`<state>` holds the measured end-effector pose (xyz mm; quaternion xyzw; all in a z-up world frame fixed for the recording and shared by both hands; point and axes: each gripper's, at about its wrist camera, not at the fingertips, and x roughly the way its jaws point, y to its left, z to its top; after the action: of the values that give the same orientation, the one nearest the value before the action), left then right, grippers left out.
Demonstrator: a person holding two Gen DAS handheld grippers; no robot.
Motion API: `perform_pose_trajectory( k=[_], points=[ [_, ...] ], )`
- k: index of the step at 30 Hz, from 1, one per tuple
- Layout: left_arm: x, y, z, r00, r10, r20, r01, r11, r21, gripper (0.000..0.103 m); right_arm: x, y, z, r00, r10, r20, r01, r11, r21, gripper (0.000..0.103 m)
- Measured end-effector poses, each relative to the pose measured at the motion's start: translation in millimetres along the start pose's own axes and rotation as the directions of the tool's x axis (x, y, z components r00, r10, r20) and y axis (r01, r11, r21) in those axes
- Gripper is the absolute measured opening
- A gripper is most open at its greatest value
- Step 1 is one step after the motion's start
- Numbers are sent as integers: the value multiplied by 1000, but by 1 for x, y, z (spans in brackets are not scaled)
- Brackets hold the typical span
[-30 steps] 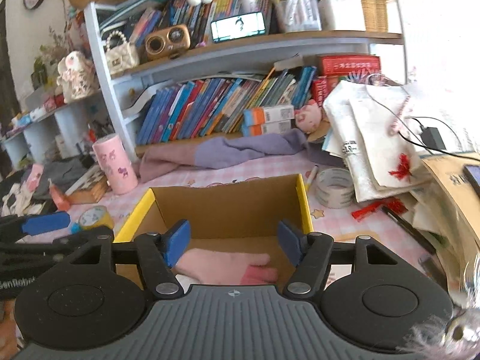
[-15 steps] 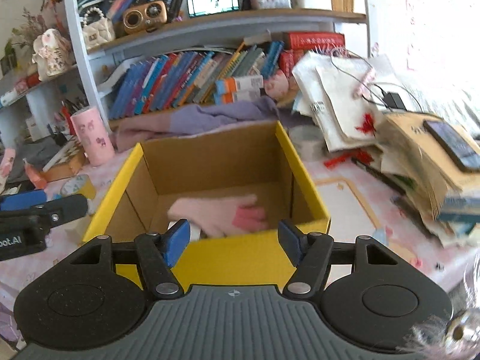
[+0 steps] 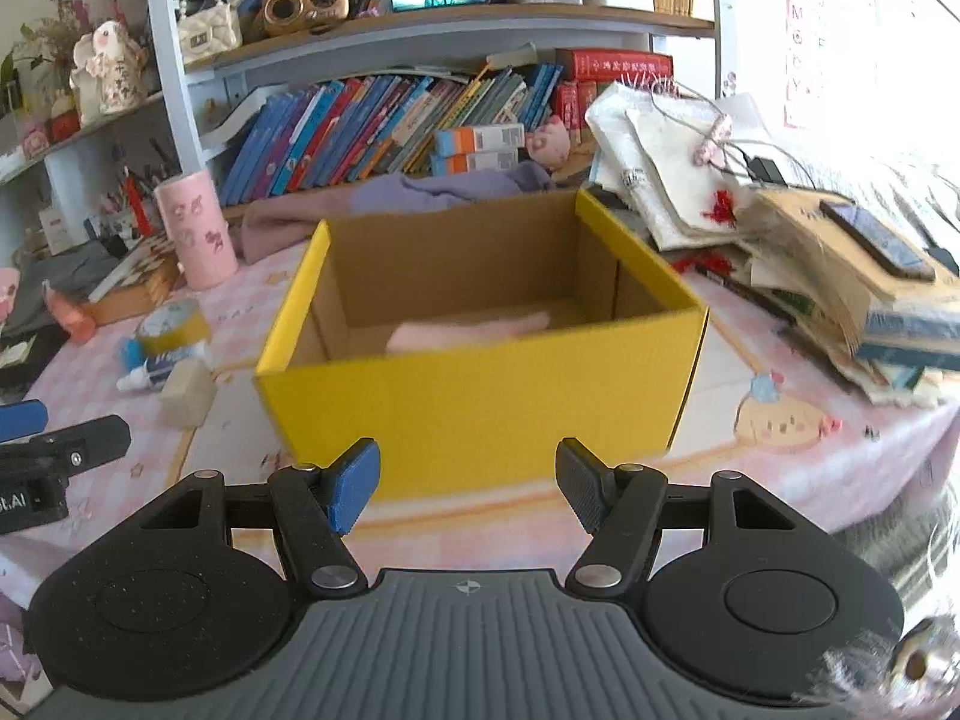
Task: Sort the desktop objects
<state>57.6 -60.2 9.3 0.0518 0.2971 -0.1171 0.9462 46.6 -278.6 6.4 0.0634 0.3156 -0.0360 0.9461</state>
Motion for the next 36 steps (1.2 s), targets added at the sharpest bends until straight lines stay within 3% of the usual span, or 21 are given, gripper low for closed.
perform_pose_trajectory(
  k=[8,20,36],
  points=[
    [-19,21,-31,997,-33,-72,34,999,14,84,-19,32,-37,999,7,-49,-7,1000,0,63],
    [-44,56,-54,996,27,-89,-32,998,-51,84,-21,75,-57,982,113,-153,-121,992,-42,64],
    [-56,80,-61,994,75,-80,-82,992,-93,84,-29,114,-58,976,169,-138,-189,970,-153,66]
  ],
)
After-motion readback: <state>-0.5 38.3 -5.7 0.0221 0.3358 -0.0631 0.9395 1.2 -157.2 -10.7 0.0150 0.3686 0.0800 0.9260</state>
